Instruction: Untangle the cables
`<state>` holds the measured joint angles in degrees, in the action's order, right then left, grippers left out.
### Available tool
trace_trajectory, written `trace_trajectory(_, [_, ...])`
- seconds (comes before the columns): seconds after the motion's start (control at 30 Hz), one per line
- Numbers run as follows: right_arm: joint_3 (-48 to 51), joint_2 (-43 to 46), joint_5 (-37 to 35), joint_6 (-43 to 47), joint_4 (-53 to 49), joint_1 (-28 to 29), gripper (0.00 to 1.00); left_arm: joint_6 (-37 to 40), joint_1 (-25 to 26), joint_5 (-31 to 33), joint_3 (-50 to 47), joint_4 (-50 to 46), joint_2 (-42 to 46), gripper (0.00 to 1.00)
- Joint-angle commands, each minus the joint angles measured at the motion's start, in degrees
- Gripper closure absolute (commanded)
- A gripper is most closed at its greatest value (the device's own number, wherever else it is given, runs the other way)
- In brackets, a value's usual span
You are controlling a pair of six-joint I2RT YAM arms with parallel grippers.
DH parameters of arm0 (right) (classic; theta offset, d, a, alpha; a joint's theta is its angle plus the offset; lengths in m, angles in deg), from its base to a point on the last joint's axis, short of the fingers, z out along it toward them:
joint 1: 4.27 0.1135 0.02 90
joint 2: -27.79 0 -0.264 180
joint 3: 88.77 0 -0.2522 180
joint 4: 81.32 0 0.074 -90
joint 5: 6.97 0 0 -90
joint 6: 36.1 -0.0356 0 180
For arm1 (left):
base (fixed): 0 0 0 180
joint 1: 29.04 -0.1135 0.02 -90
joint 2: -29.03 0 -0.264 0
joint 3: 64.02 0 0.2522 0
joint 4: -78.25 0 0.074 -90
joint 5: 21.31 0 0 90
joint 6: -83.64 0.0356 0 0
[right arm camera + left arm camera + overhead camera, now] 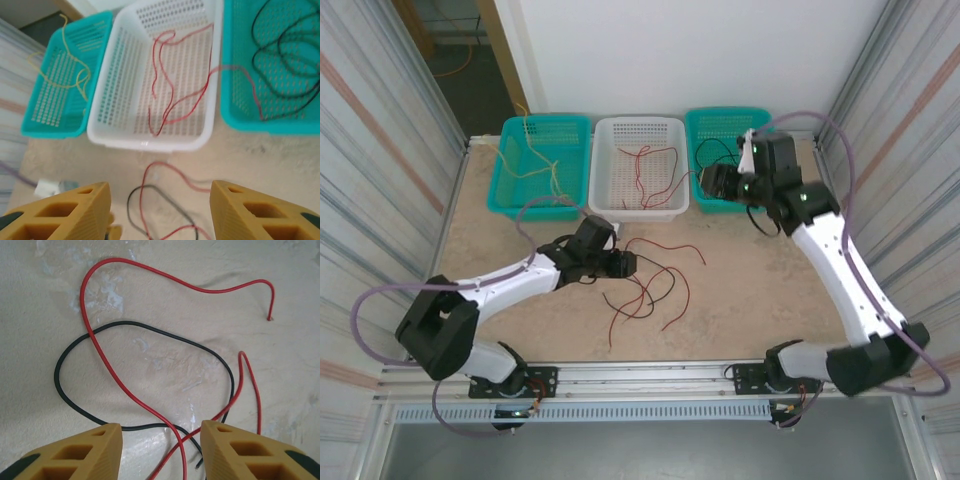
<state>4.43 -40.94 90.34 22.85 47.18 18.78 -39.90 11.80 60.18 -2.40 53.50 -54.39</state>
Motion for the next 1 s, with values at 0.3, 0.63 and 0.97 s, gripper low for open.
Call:
trace_trajectory(0.3, [13.4, 3.2, -6.0, -11.6, -0.2, 1.8, 0.48, 10.0, 6.7, -4.0, 9.9, 0.1, -8.4, 0.49])
trace_trajectory(0.63, [13.0, 4.9, -4.5, -12.0, -0.2, -2.1, 0.47, 12.5, 6.8, -5.4, 14.8, -0.5, -16.3, 0.53])
trace_trajectory(0.97, [12.2, 6.6, -3.5, -10.9, -1.4, -5.2, 0.46, 14.1, 6.9, -5.7, 15.4, -1.6, -18.7, 0.60])
